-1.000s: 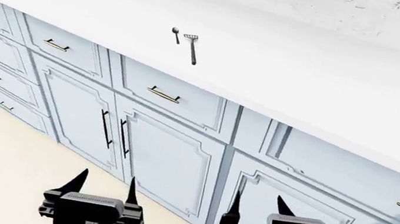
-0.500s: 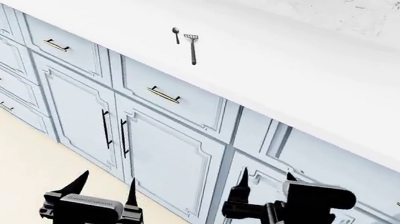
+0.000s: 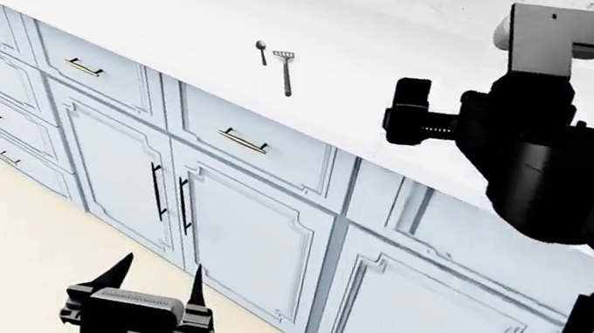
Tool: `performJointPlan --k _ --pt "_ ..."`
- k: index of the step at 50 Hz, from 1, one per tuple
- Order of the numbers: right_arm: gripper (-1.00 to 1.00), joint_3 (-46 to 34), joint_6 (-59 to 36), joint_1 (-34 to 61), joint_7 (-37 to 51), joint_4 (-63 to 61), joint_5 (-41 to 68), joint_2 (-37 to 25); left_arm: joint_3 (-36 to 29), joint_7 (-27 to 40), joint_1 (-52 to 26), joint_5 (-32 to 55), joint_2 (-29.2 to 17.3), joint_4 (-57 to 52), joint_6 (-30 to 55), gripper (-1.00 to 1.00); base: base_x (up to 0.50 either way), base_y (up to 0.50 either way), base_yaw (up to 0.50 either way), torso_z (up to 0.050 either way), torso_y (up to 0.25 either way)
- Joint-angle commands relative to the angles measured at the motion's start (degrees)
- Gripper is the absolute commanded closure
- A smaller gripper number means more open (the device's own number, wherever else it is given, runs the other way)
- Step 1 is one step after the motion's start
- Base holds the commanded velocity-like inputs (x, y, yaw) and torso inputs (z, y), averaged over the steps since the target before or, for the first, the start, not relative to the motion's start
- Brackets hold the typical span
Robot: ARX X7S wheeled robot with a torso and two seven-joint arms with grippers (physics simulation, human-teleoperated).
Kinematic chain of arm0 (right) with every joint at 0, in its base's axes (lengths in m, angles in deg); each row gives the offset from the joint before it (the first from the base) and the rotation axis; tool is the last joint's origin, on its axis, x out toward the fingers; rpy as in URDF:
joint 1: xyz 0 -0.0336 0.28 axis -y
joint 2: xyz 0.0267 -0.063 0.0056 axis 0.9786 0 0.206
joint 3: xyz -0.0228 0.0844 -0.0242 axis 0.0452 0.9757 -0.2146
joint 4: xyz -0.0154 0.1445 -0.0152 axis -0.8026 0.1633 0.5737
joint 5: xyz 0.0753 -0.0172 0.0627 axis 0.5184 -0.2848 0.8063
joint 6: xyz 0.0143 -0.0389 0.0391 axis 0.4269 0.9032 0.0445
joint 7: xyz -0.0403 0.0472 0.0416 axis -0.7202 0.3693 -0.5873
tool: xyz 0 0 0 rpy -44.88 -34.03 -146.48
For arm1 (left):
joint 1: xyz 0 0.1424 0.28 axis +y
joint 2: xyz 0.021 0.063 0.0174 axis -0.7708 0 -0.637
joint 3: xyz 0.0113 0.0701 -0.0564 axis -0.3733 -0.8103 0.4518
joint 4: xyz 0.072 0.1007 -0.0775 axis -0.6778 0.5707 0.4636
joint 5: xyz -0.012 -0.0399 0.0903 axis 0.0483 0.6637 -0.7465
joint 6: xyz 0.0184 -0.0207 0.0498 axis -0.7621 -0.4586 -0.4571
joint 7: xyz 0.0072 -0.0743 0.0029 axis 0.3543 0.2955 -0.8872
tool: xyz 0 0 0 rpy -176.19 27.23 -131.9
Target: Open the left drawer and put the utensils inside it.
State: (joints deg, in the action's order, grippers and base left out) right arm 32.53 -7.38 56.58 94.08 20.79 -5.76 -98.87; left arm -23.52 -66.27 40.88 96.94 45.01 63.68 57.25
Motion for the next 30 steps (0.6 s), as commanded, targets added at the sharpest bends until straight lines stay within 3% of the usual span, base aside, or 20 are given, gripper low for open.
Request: performJointPlan --k 1,4,11,22,23,25,26,28,30 --pt "-1.00 -18.0 5.8 25.8 -16.8 29.1 -11.1 -1.3 -0.5 0.4 -0.1 0.3 -0.3 -0.1 0.1 -1.00 0.00 0.00 0.00 0.000 0.000" --pt "-1.00 -25.1 7.6 30.5 -25.3 37.1 -16.1 1.3 -0.6 0.6 -0.2 0.3 -0.4 0.0 0.2 -1.00 0.00 0.00 0.00 0.000 0.000" --pt "-1.00 -39.8 23.4 43.8 -47.3 77.2 -31.9 15.9 -1.2 0.7 -0.1 0.4 -0.5 -0.2 0.3 -1.00 0.00 0.00 0.00 0.000 0.000" --pt "-1.00 -24.9 21.5 42.8 -49.6 79.5 -50.7 16.9 -0.8 0.2 0.2 3.7 -0.8 -1.8 2.2 -1.00 0.00 0.00 0.00 0.000 0.000" --pt "-1.00 -23.7 21.3 42.9 -49.8 79.5 -52.4 16.9 0.2 -1.3 0.2 8.6 -0.9 -3.5 5.2 -1.00 0.00 0.00 0.00 0.000 0.000" --pt "-1.00 -21.6 21.2 42.8 -50.7 79.5 -55.1 17.0 5.7 -6.3 -0.2 25.8 -2.8 -9.4 19.6 -1.00 0.00 0.00 0.00 0.000 0.000" --pt "-1.00 -20.6 21.2 42.8 -51.3 79.5 -56.2 17.1 7.3 -7.4 -0.6 34.4 -3.6 -10.2 23.0 -1.00 0.00 0.00 0.00 0.000 0.000" --pt "-1.00 -18.4 21.1 42.8 -51.6 79.5 -58.4 17.0 11.7 -6.9 -1.7 51.6 -4.1 -10.0 26.8 -1.00 0.00 0.00 0.00 0.000 0.000" --pt "-1.00 -17.1 21.1 42.6 -52.5 79.5 -60.3 17.2 14.4 -4.5 -4.0 57.8 -4.7 -7.5 29.1 -1.00 0.00 0.00 0.00 0.000 0.000"
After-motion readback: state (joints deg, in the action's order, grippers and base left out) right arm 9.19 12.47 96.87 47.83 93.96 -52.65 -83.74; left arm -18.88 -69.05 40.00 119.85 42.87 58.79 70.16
